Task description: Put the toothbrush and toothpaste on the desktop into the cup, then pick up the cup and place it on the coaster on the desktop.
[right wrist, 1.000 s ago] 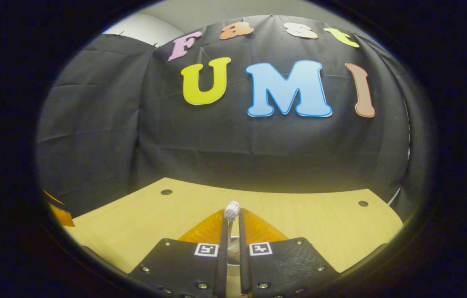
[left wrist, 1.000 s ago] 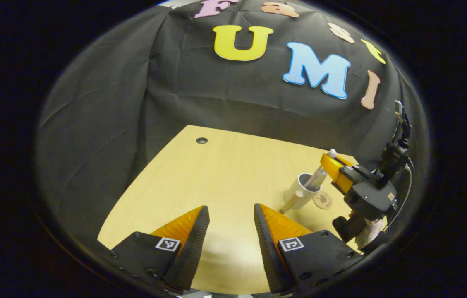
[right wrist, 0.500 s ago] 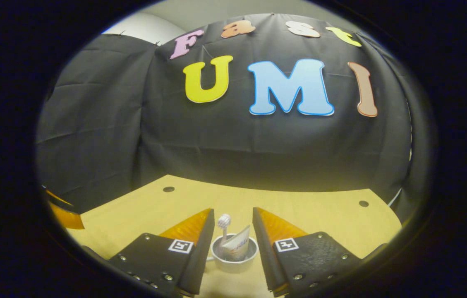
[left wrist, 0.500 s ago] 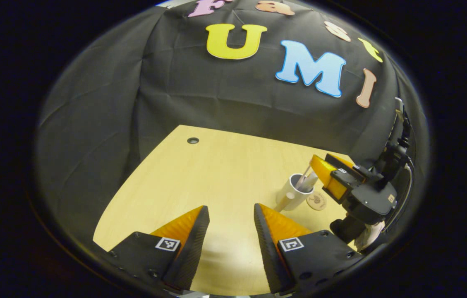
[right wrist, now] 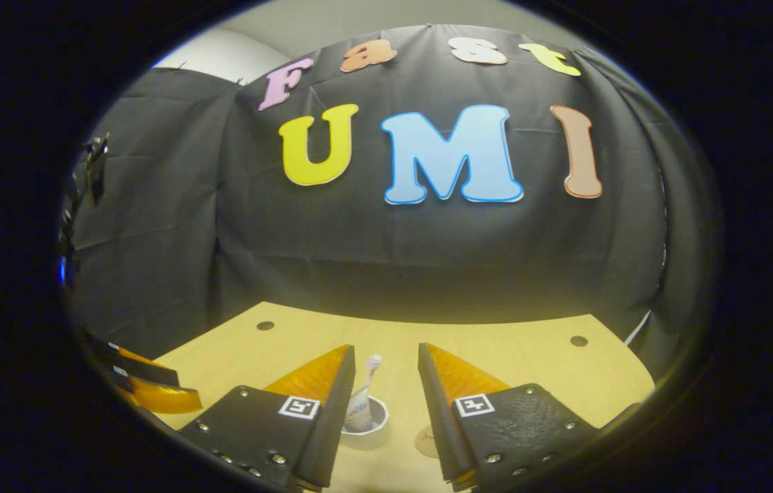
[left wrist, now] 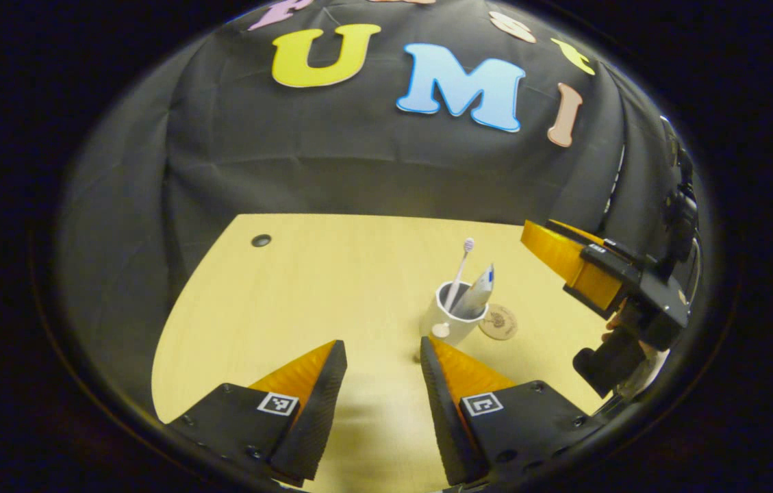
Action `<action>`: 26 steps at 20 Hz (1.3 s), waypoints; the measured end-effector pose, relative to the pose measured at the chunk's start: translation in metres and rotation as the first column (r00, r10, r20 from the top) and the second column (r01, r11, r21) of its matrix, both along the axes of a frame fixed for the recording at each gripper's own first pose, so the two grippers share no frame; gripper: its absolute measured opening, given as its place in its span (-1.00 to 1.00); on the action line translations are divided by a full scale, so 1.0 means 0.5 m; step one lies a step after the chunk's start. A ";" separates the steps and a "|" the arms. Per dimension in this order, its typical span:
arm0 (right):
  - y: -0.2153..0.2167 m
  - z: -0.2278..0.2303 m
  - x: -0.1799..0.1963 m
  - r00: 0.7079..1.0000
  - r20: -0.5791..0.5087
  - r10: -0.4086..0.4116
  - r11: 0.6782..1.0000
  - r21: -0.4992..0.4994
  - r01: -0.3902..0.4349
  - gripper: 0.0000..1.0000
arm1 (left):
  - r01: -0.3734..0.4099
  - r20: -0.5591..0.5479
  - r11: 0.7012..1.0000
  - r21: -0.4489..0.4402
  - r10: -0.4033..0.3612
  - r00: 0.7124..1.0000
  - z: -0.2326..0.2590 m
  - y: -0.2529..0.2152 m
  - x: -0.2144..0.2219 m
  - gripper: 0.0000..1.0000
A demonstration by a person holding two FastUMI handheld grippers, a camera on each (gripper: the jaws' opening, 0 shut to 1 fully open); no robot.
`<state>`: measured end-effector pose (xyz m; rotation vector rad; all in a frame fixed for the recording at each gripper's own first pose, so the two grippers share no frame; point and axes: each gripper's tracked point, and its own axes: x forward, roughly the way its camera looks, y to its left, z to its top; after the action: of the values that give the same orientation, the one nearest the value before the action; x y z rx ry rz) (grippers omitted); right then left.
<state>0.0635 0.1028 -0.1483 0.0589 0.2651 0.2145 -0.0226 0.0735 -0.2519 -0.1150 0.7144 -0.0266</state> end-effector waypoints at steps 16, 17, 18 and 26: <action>-0.229 -0.069 -0.069 0.953 -0.123 -0.278 0.957 0.049 0.285 0.14 | 0.474 -0.543 0.879 0.049 -0.375 0.751 -0.226 -0.098 0.106 0.32; -0.236 -0.074 -0.075 0.950 -0.128 -0.284 0.955 0.051 0.292 0.14 | 0.479 -0.573 0.876 0.056 -0.364 0.734 -0.243 -0.096 0.115 0.32; -0.244 -0.077 -0.082 0.947 -0.136 -0.291 0.953 0.050 0.300 0.14 | 0.481 -0.592 0.875 0.058 -0.358 0.722 -0.263 -0.099 0.125 0.39; -0.333 -0.142 -0.141 0.906 -0.227 -0.359 0.923 0.062 0.381 0.14 | 0.495 -0.695 0.866 0.068 -0.315 0.646 -0.338 -0.116 0.137 0.00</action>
<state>-0.0070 -0.0637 -0.2191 0.2357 0.4492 -0.1599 0.0458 0.0154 -0.4207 0.3141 1.4599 -0.3496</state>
